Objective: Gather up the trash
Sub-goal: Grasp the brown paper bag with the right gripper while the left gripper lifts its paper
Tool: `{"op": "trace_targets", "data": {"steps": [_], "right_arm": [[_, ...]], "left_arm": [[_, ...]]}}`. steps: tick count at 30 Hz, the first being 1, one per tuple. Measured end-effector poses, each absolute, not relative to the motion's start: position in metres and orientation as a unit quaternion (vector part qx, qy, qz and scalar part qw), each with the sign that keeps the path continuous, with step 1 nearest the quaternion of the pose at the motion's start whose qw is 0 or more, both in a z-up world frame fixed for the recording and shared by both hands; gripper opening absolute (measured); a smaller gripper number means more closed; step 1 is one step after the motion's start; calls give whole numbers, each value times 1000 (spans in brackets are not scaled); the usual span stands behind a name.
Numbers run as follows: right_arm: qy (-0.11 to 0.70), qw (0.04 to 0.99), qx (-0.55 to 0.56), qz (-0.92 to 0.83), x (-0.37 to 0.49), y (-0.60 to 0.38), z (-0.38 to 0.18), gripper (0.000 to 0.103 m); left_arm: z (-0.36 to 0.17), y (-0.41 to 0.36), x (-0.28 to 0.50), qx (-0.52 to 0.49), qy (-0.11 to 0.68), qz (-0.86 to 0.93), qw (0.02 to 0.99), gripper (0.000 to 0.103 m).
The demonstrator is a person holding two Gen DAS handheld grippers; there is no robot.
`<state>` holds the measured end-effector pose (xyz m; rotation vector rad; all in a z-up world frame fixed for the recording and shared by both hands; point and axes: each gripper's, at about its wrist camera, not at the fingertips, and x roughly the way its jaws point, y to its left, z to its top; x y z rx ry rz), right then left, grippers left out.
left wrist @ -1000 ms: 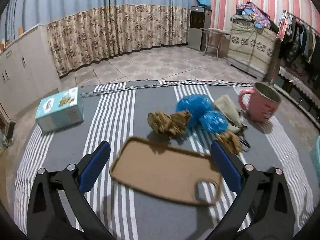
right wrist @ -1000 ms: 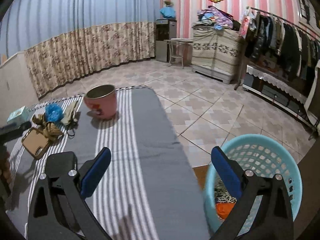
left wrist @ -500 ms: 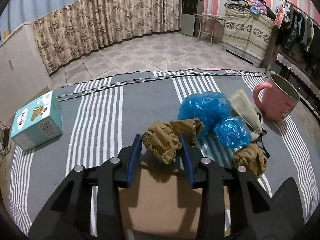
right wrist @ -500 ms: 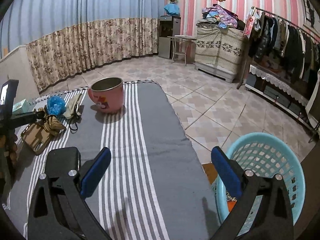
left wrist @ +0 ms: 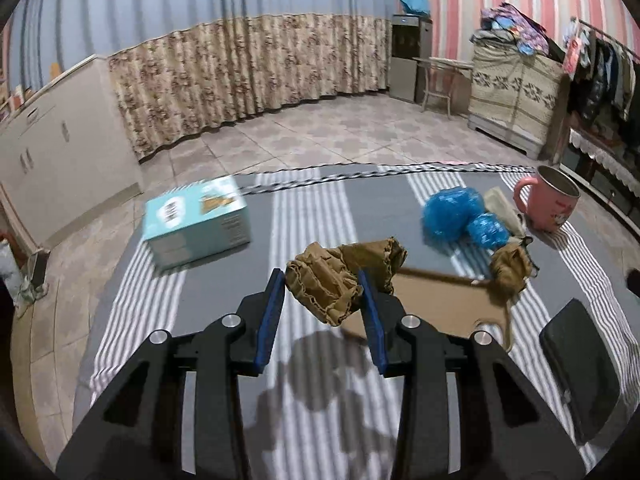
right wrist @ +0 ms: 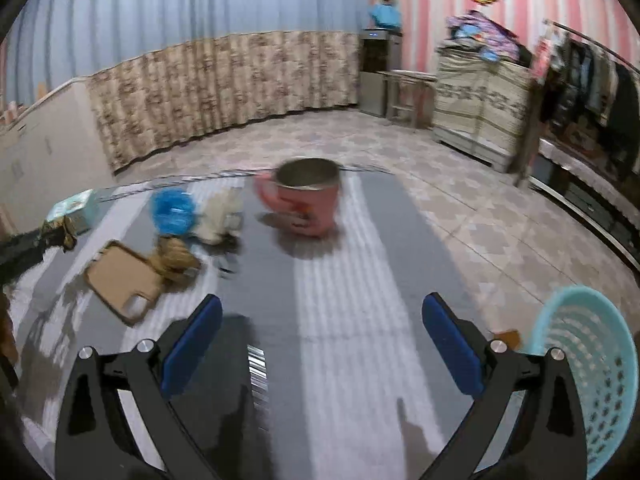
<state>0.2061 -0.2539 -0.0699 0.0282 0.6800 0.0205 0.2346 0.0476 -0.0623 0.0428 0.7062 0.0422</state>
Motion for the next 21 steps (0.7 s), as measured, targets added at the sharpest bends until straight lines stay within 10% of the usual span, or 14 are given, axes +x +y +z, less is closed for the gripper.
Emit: {"op": "trace_targets", "data": {"steps": [12, 17, 21], "right_arm": [[395, 917, -2, 52, 272, -154, -104, 94], [438, 896, 13, 67, 293, -148, -123, 51], [419, 905, 16, 74, 285, -150, -121, 48]], "left_arm": [[-74, 85, 222, -8, 345, 31, 938, 36], [-77, 87, 223, -7, 346, 33, 938, 36], [-76, 88, 223, -15, 347, 33, 937, 36]]}}
